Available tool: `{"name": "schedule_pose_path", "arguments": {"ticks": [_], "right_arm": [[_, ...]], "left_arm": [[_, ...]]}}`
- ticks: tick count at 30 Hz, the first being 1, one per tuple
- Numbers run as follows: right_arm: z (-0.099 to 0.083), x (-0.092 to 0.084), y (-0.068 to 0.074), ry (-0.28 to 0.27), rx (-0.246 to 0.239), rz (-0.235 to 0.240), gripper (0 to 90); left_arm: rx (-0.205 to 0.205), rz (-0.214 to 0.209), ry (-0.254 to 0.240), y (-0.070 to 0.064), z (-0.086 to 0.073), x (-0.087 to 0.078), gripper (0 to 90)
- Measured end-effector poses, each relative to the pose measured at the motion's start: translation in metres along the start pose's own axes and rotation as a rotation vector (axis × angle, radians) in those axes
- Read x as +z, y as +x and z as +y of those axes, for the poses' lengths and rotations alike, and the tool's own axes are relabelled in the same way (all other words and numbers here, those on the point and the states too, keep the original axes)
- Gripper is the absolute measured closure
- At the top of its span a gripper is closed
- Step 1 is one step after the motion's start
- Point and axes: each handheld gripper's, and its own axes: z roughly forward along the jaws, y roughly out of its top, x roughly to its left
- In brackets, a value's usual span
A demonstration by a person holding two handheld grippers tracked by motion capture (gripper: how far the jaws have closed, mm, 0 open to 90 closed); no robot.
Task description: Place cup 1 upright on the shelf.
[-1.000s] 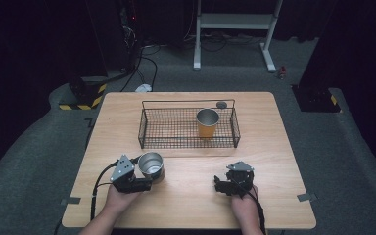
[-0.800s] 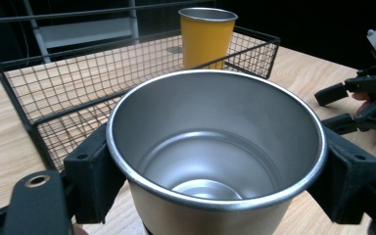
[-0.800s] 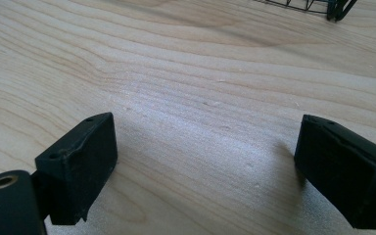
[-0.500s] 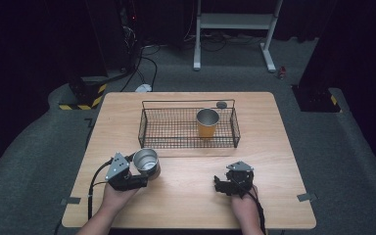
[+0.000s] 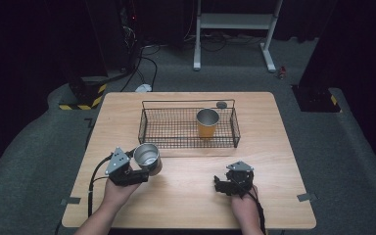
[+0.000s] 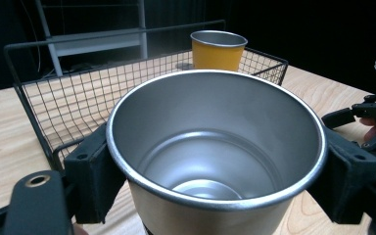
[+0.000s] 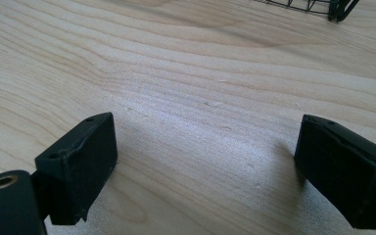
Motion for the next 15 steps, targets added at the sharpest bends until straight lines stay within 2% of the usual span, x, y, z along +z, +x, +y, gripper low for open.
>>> {"name": "schedule_pose_path", "arguments": {"ticks": [7, 9, 15], "right_arm": [[0.0, 0.0, 0.0, 0.0, 0.0, 0.0, 8.5], [0.0, 0.0, 0.0, 0.0, 0.0, 0.0, 8.5], [0.0, 0.0, 0.0, 0.0, 0.002, -0.002, 8.5]], "left_arm": [[0.009, 0.004, -0.009, -0.002, 0.016, 0.002, 18.7], [0.004, -0.004, -0.008, 0.0, 0.018, 0.003, 18.7], [-0.011, 0.014, -0.011, 0.004, 0.026, 0.007, 18.7]]}}
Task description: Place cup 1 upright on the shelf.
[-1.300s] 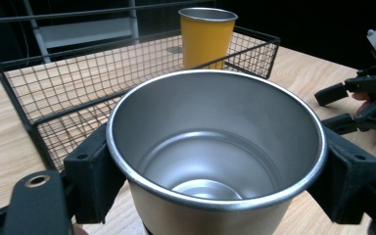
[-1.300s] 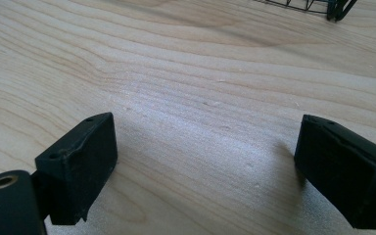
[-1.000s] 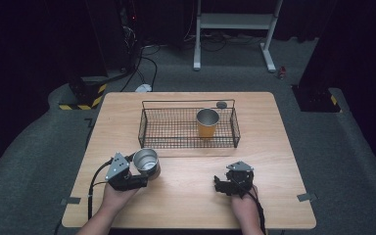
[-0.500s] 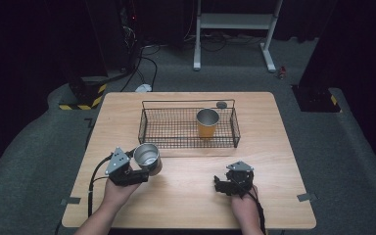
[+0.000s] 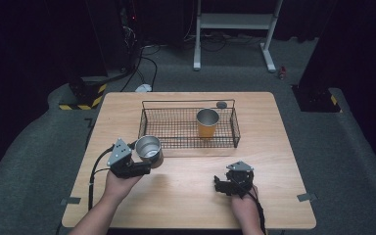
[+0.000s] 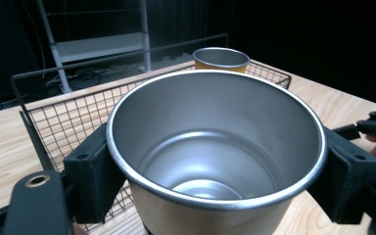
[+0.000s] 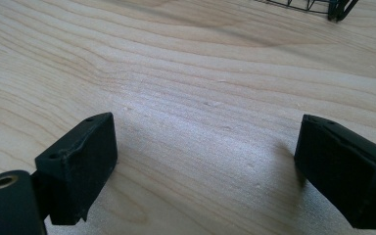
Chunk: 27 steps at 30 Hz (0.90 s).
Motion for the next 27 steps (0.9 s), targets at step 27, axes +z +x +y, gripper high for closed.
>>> {"name": "schedule_pose_path", "arguments": {"ticks": [27], "right_arm": [[0.0, 0.001, 0.0, -0.001, -0.006, 0.002, 8.5]], "left_arm": [[-0.002, 0.038, -0.016, 0.008, 0.04, 0.021, 18.7]]}}
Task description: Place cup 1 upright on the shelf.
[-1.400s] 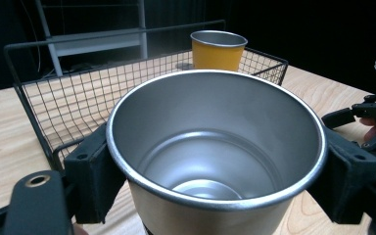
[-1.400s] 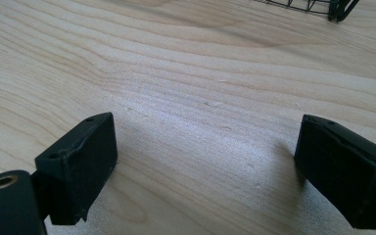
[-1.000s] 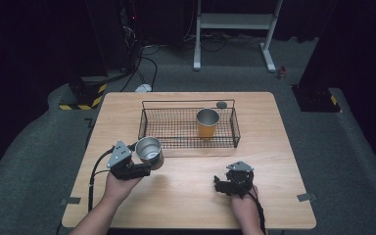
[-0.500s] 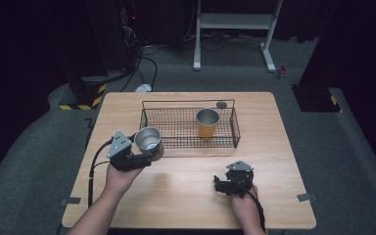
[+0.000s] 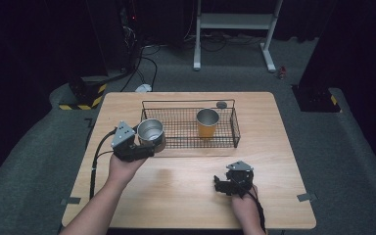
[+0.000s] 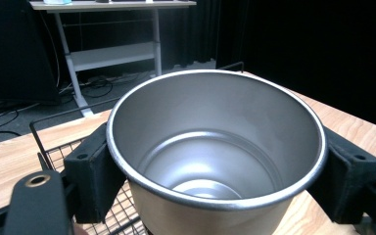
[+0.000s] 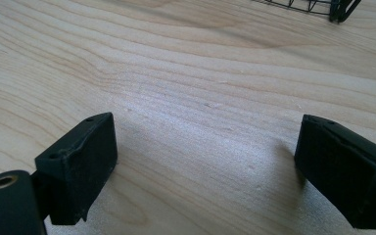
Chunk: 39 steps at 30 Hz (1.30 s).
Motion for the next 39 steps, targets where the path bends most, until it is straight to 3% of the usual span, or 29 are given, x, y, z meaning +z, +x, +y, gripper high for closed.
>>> {"name": "schedule_pose_path", "arguments": {"ticks": [13, 17, 39], "right_arm": [[0.0, 0.0, 0.0, -0.001, -0.008, 0.003, 8.5], [0.0, 0.0, 0.0, -0.001, -0.008, 0.003, 8.5], [0.0, 0.0, 0.0, -0.001, -0.009, 0.004, 8.6]], "left_arm": [[-0.005, 0.025, 0.013, 0.011, 0.008, 0.023, 18.7], [-0.03, 0.028, 0.013, 0.016, 0.008, 0.029, 18.8], [-0.043, 0.078, 0.079, 0.034, 0.006, 0.078, 18.8]]}}
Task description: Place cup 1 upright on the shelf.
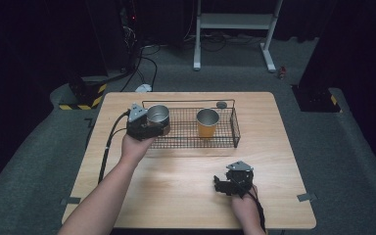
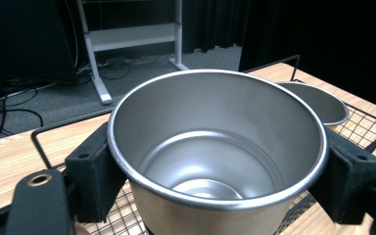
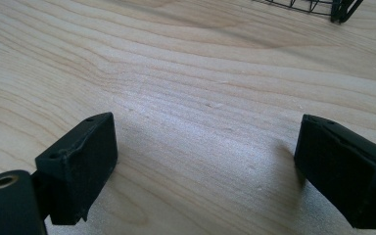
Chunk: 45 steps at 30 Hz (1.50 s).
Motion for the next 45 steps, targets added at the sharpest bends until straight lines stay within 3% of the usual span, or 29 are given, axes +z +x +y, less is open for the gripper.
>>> {"name": "schedule_pose_path", "arguments": {"ticks": [7, 17, 23, 34, 37, 45], "right_arm": [[0.0, 0.0, 0.0, 0.0, 0.0, 0.0, 8.6], [0.0, 0.0, 0.0, 0.001, -0.003, 0.004, 8.7], [0.0, 0.0, 0.0, 0.001, -0.005, 0.005, 8.7], [0.0, 0.0, 0.0, 0.001, -0.007, 0.007, 8.7], [0.0, 0.0, 0.0, 0.001, -0.007, 0.007, 8.7], [0.0, 0.0, 0.0, 0.001, -0.007, 0.007, 8.7]], "left_arm": [[-0.017, 0.009, 0.005, 0.002, -0.002, 0.012, 18.8], [-0.035, 0.041, 0.059, 0.006, -0.012, 0.031, 18.8], [-0.019, 0.052, 0.093, 0.004, -0.019, 0.04, 18.8], [-0.027, 0.072, 0.136, 0.001, -0.024, 0.052, 18.8], [-0.011, 0.079, 0.156, 0.0, -0.025, 0.054, 18.8], [-0.02, 0.081, 0.21, -0.001, -0.028, 0.061, 18.8]]}}
